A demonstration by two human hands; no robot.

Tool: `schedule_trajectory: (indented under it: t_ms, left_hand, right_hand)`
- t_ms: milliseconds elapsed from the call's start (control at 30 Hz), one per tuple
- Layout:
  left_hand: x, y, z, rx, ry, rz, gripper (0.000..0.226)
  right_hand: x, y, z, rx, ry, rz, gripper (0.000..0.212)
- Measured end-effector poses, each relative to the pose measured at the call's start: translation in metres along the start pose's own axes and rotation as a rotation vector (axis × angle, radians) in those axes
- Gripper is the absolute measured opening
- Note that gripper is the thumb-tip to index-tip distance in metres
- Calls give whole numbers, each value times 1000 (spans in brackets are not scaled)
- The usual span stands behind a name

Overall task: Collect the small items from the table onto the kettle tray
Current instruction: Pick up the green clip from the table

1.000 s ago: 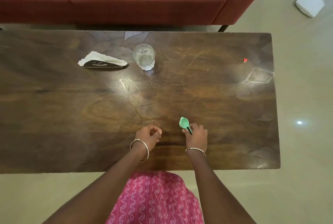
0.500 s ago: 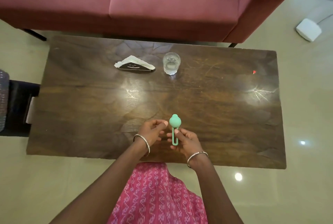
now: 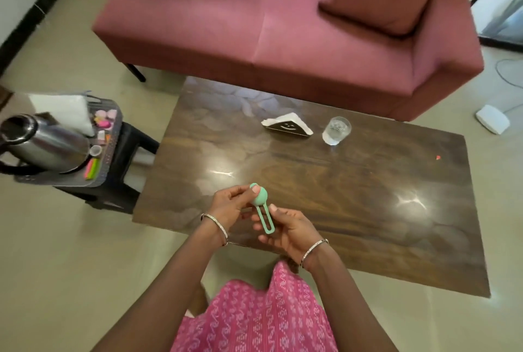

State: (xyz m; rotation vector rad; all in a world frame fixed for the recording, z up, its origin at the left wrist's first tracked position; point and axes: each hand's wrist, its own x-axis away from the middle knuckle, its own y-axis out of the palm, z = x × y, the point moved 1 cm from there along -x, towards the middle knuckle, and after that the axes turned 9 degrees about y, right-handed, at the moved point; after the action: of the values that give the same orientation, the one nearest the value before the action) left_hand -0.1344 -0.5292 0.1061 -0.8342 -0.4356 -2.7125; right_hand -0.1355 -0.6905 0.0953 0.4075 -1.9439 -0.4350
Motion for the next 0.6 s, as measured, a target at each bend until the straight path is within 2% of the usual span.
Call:
schedule_trajectory:
  t_ms: [333, 467, 600]
  left_hand:
    - [54, -208, 71, 39, 173, 33, 24]
    - [67, -282, 82, 34, 206, 157, 24]
    - [74, -340, 76, 76, 181, 340, 13]
  right_hand:
    - [-62, 201, 64, -42, 48, -146, 34]
    - [-84, 266, 81, 108, 87, -182, 24]
    - [-105, 316, 94, 351, 83, -148, 25]
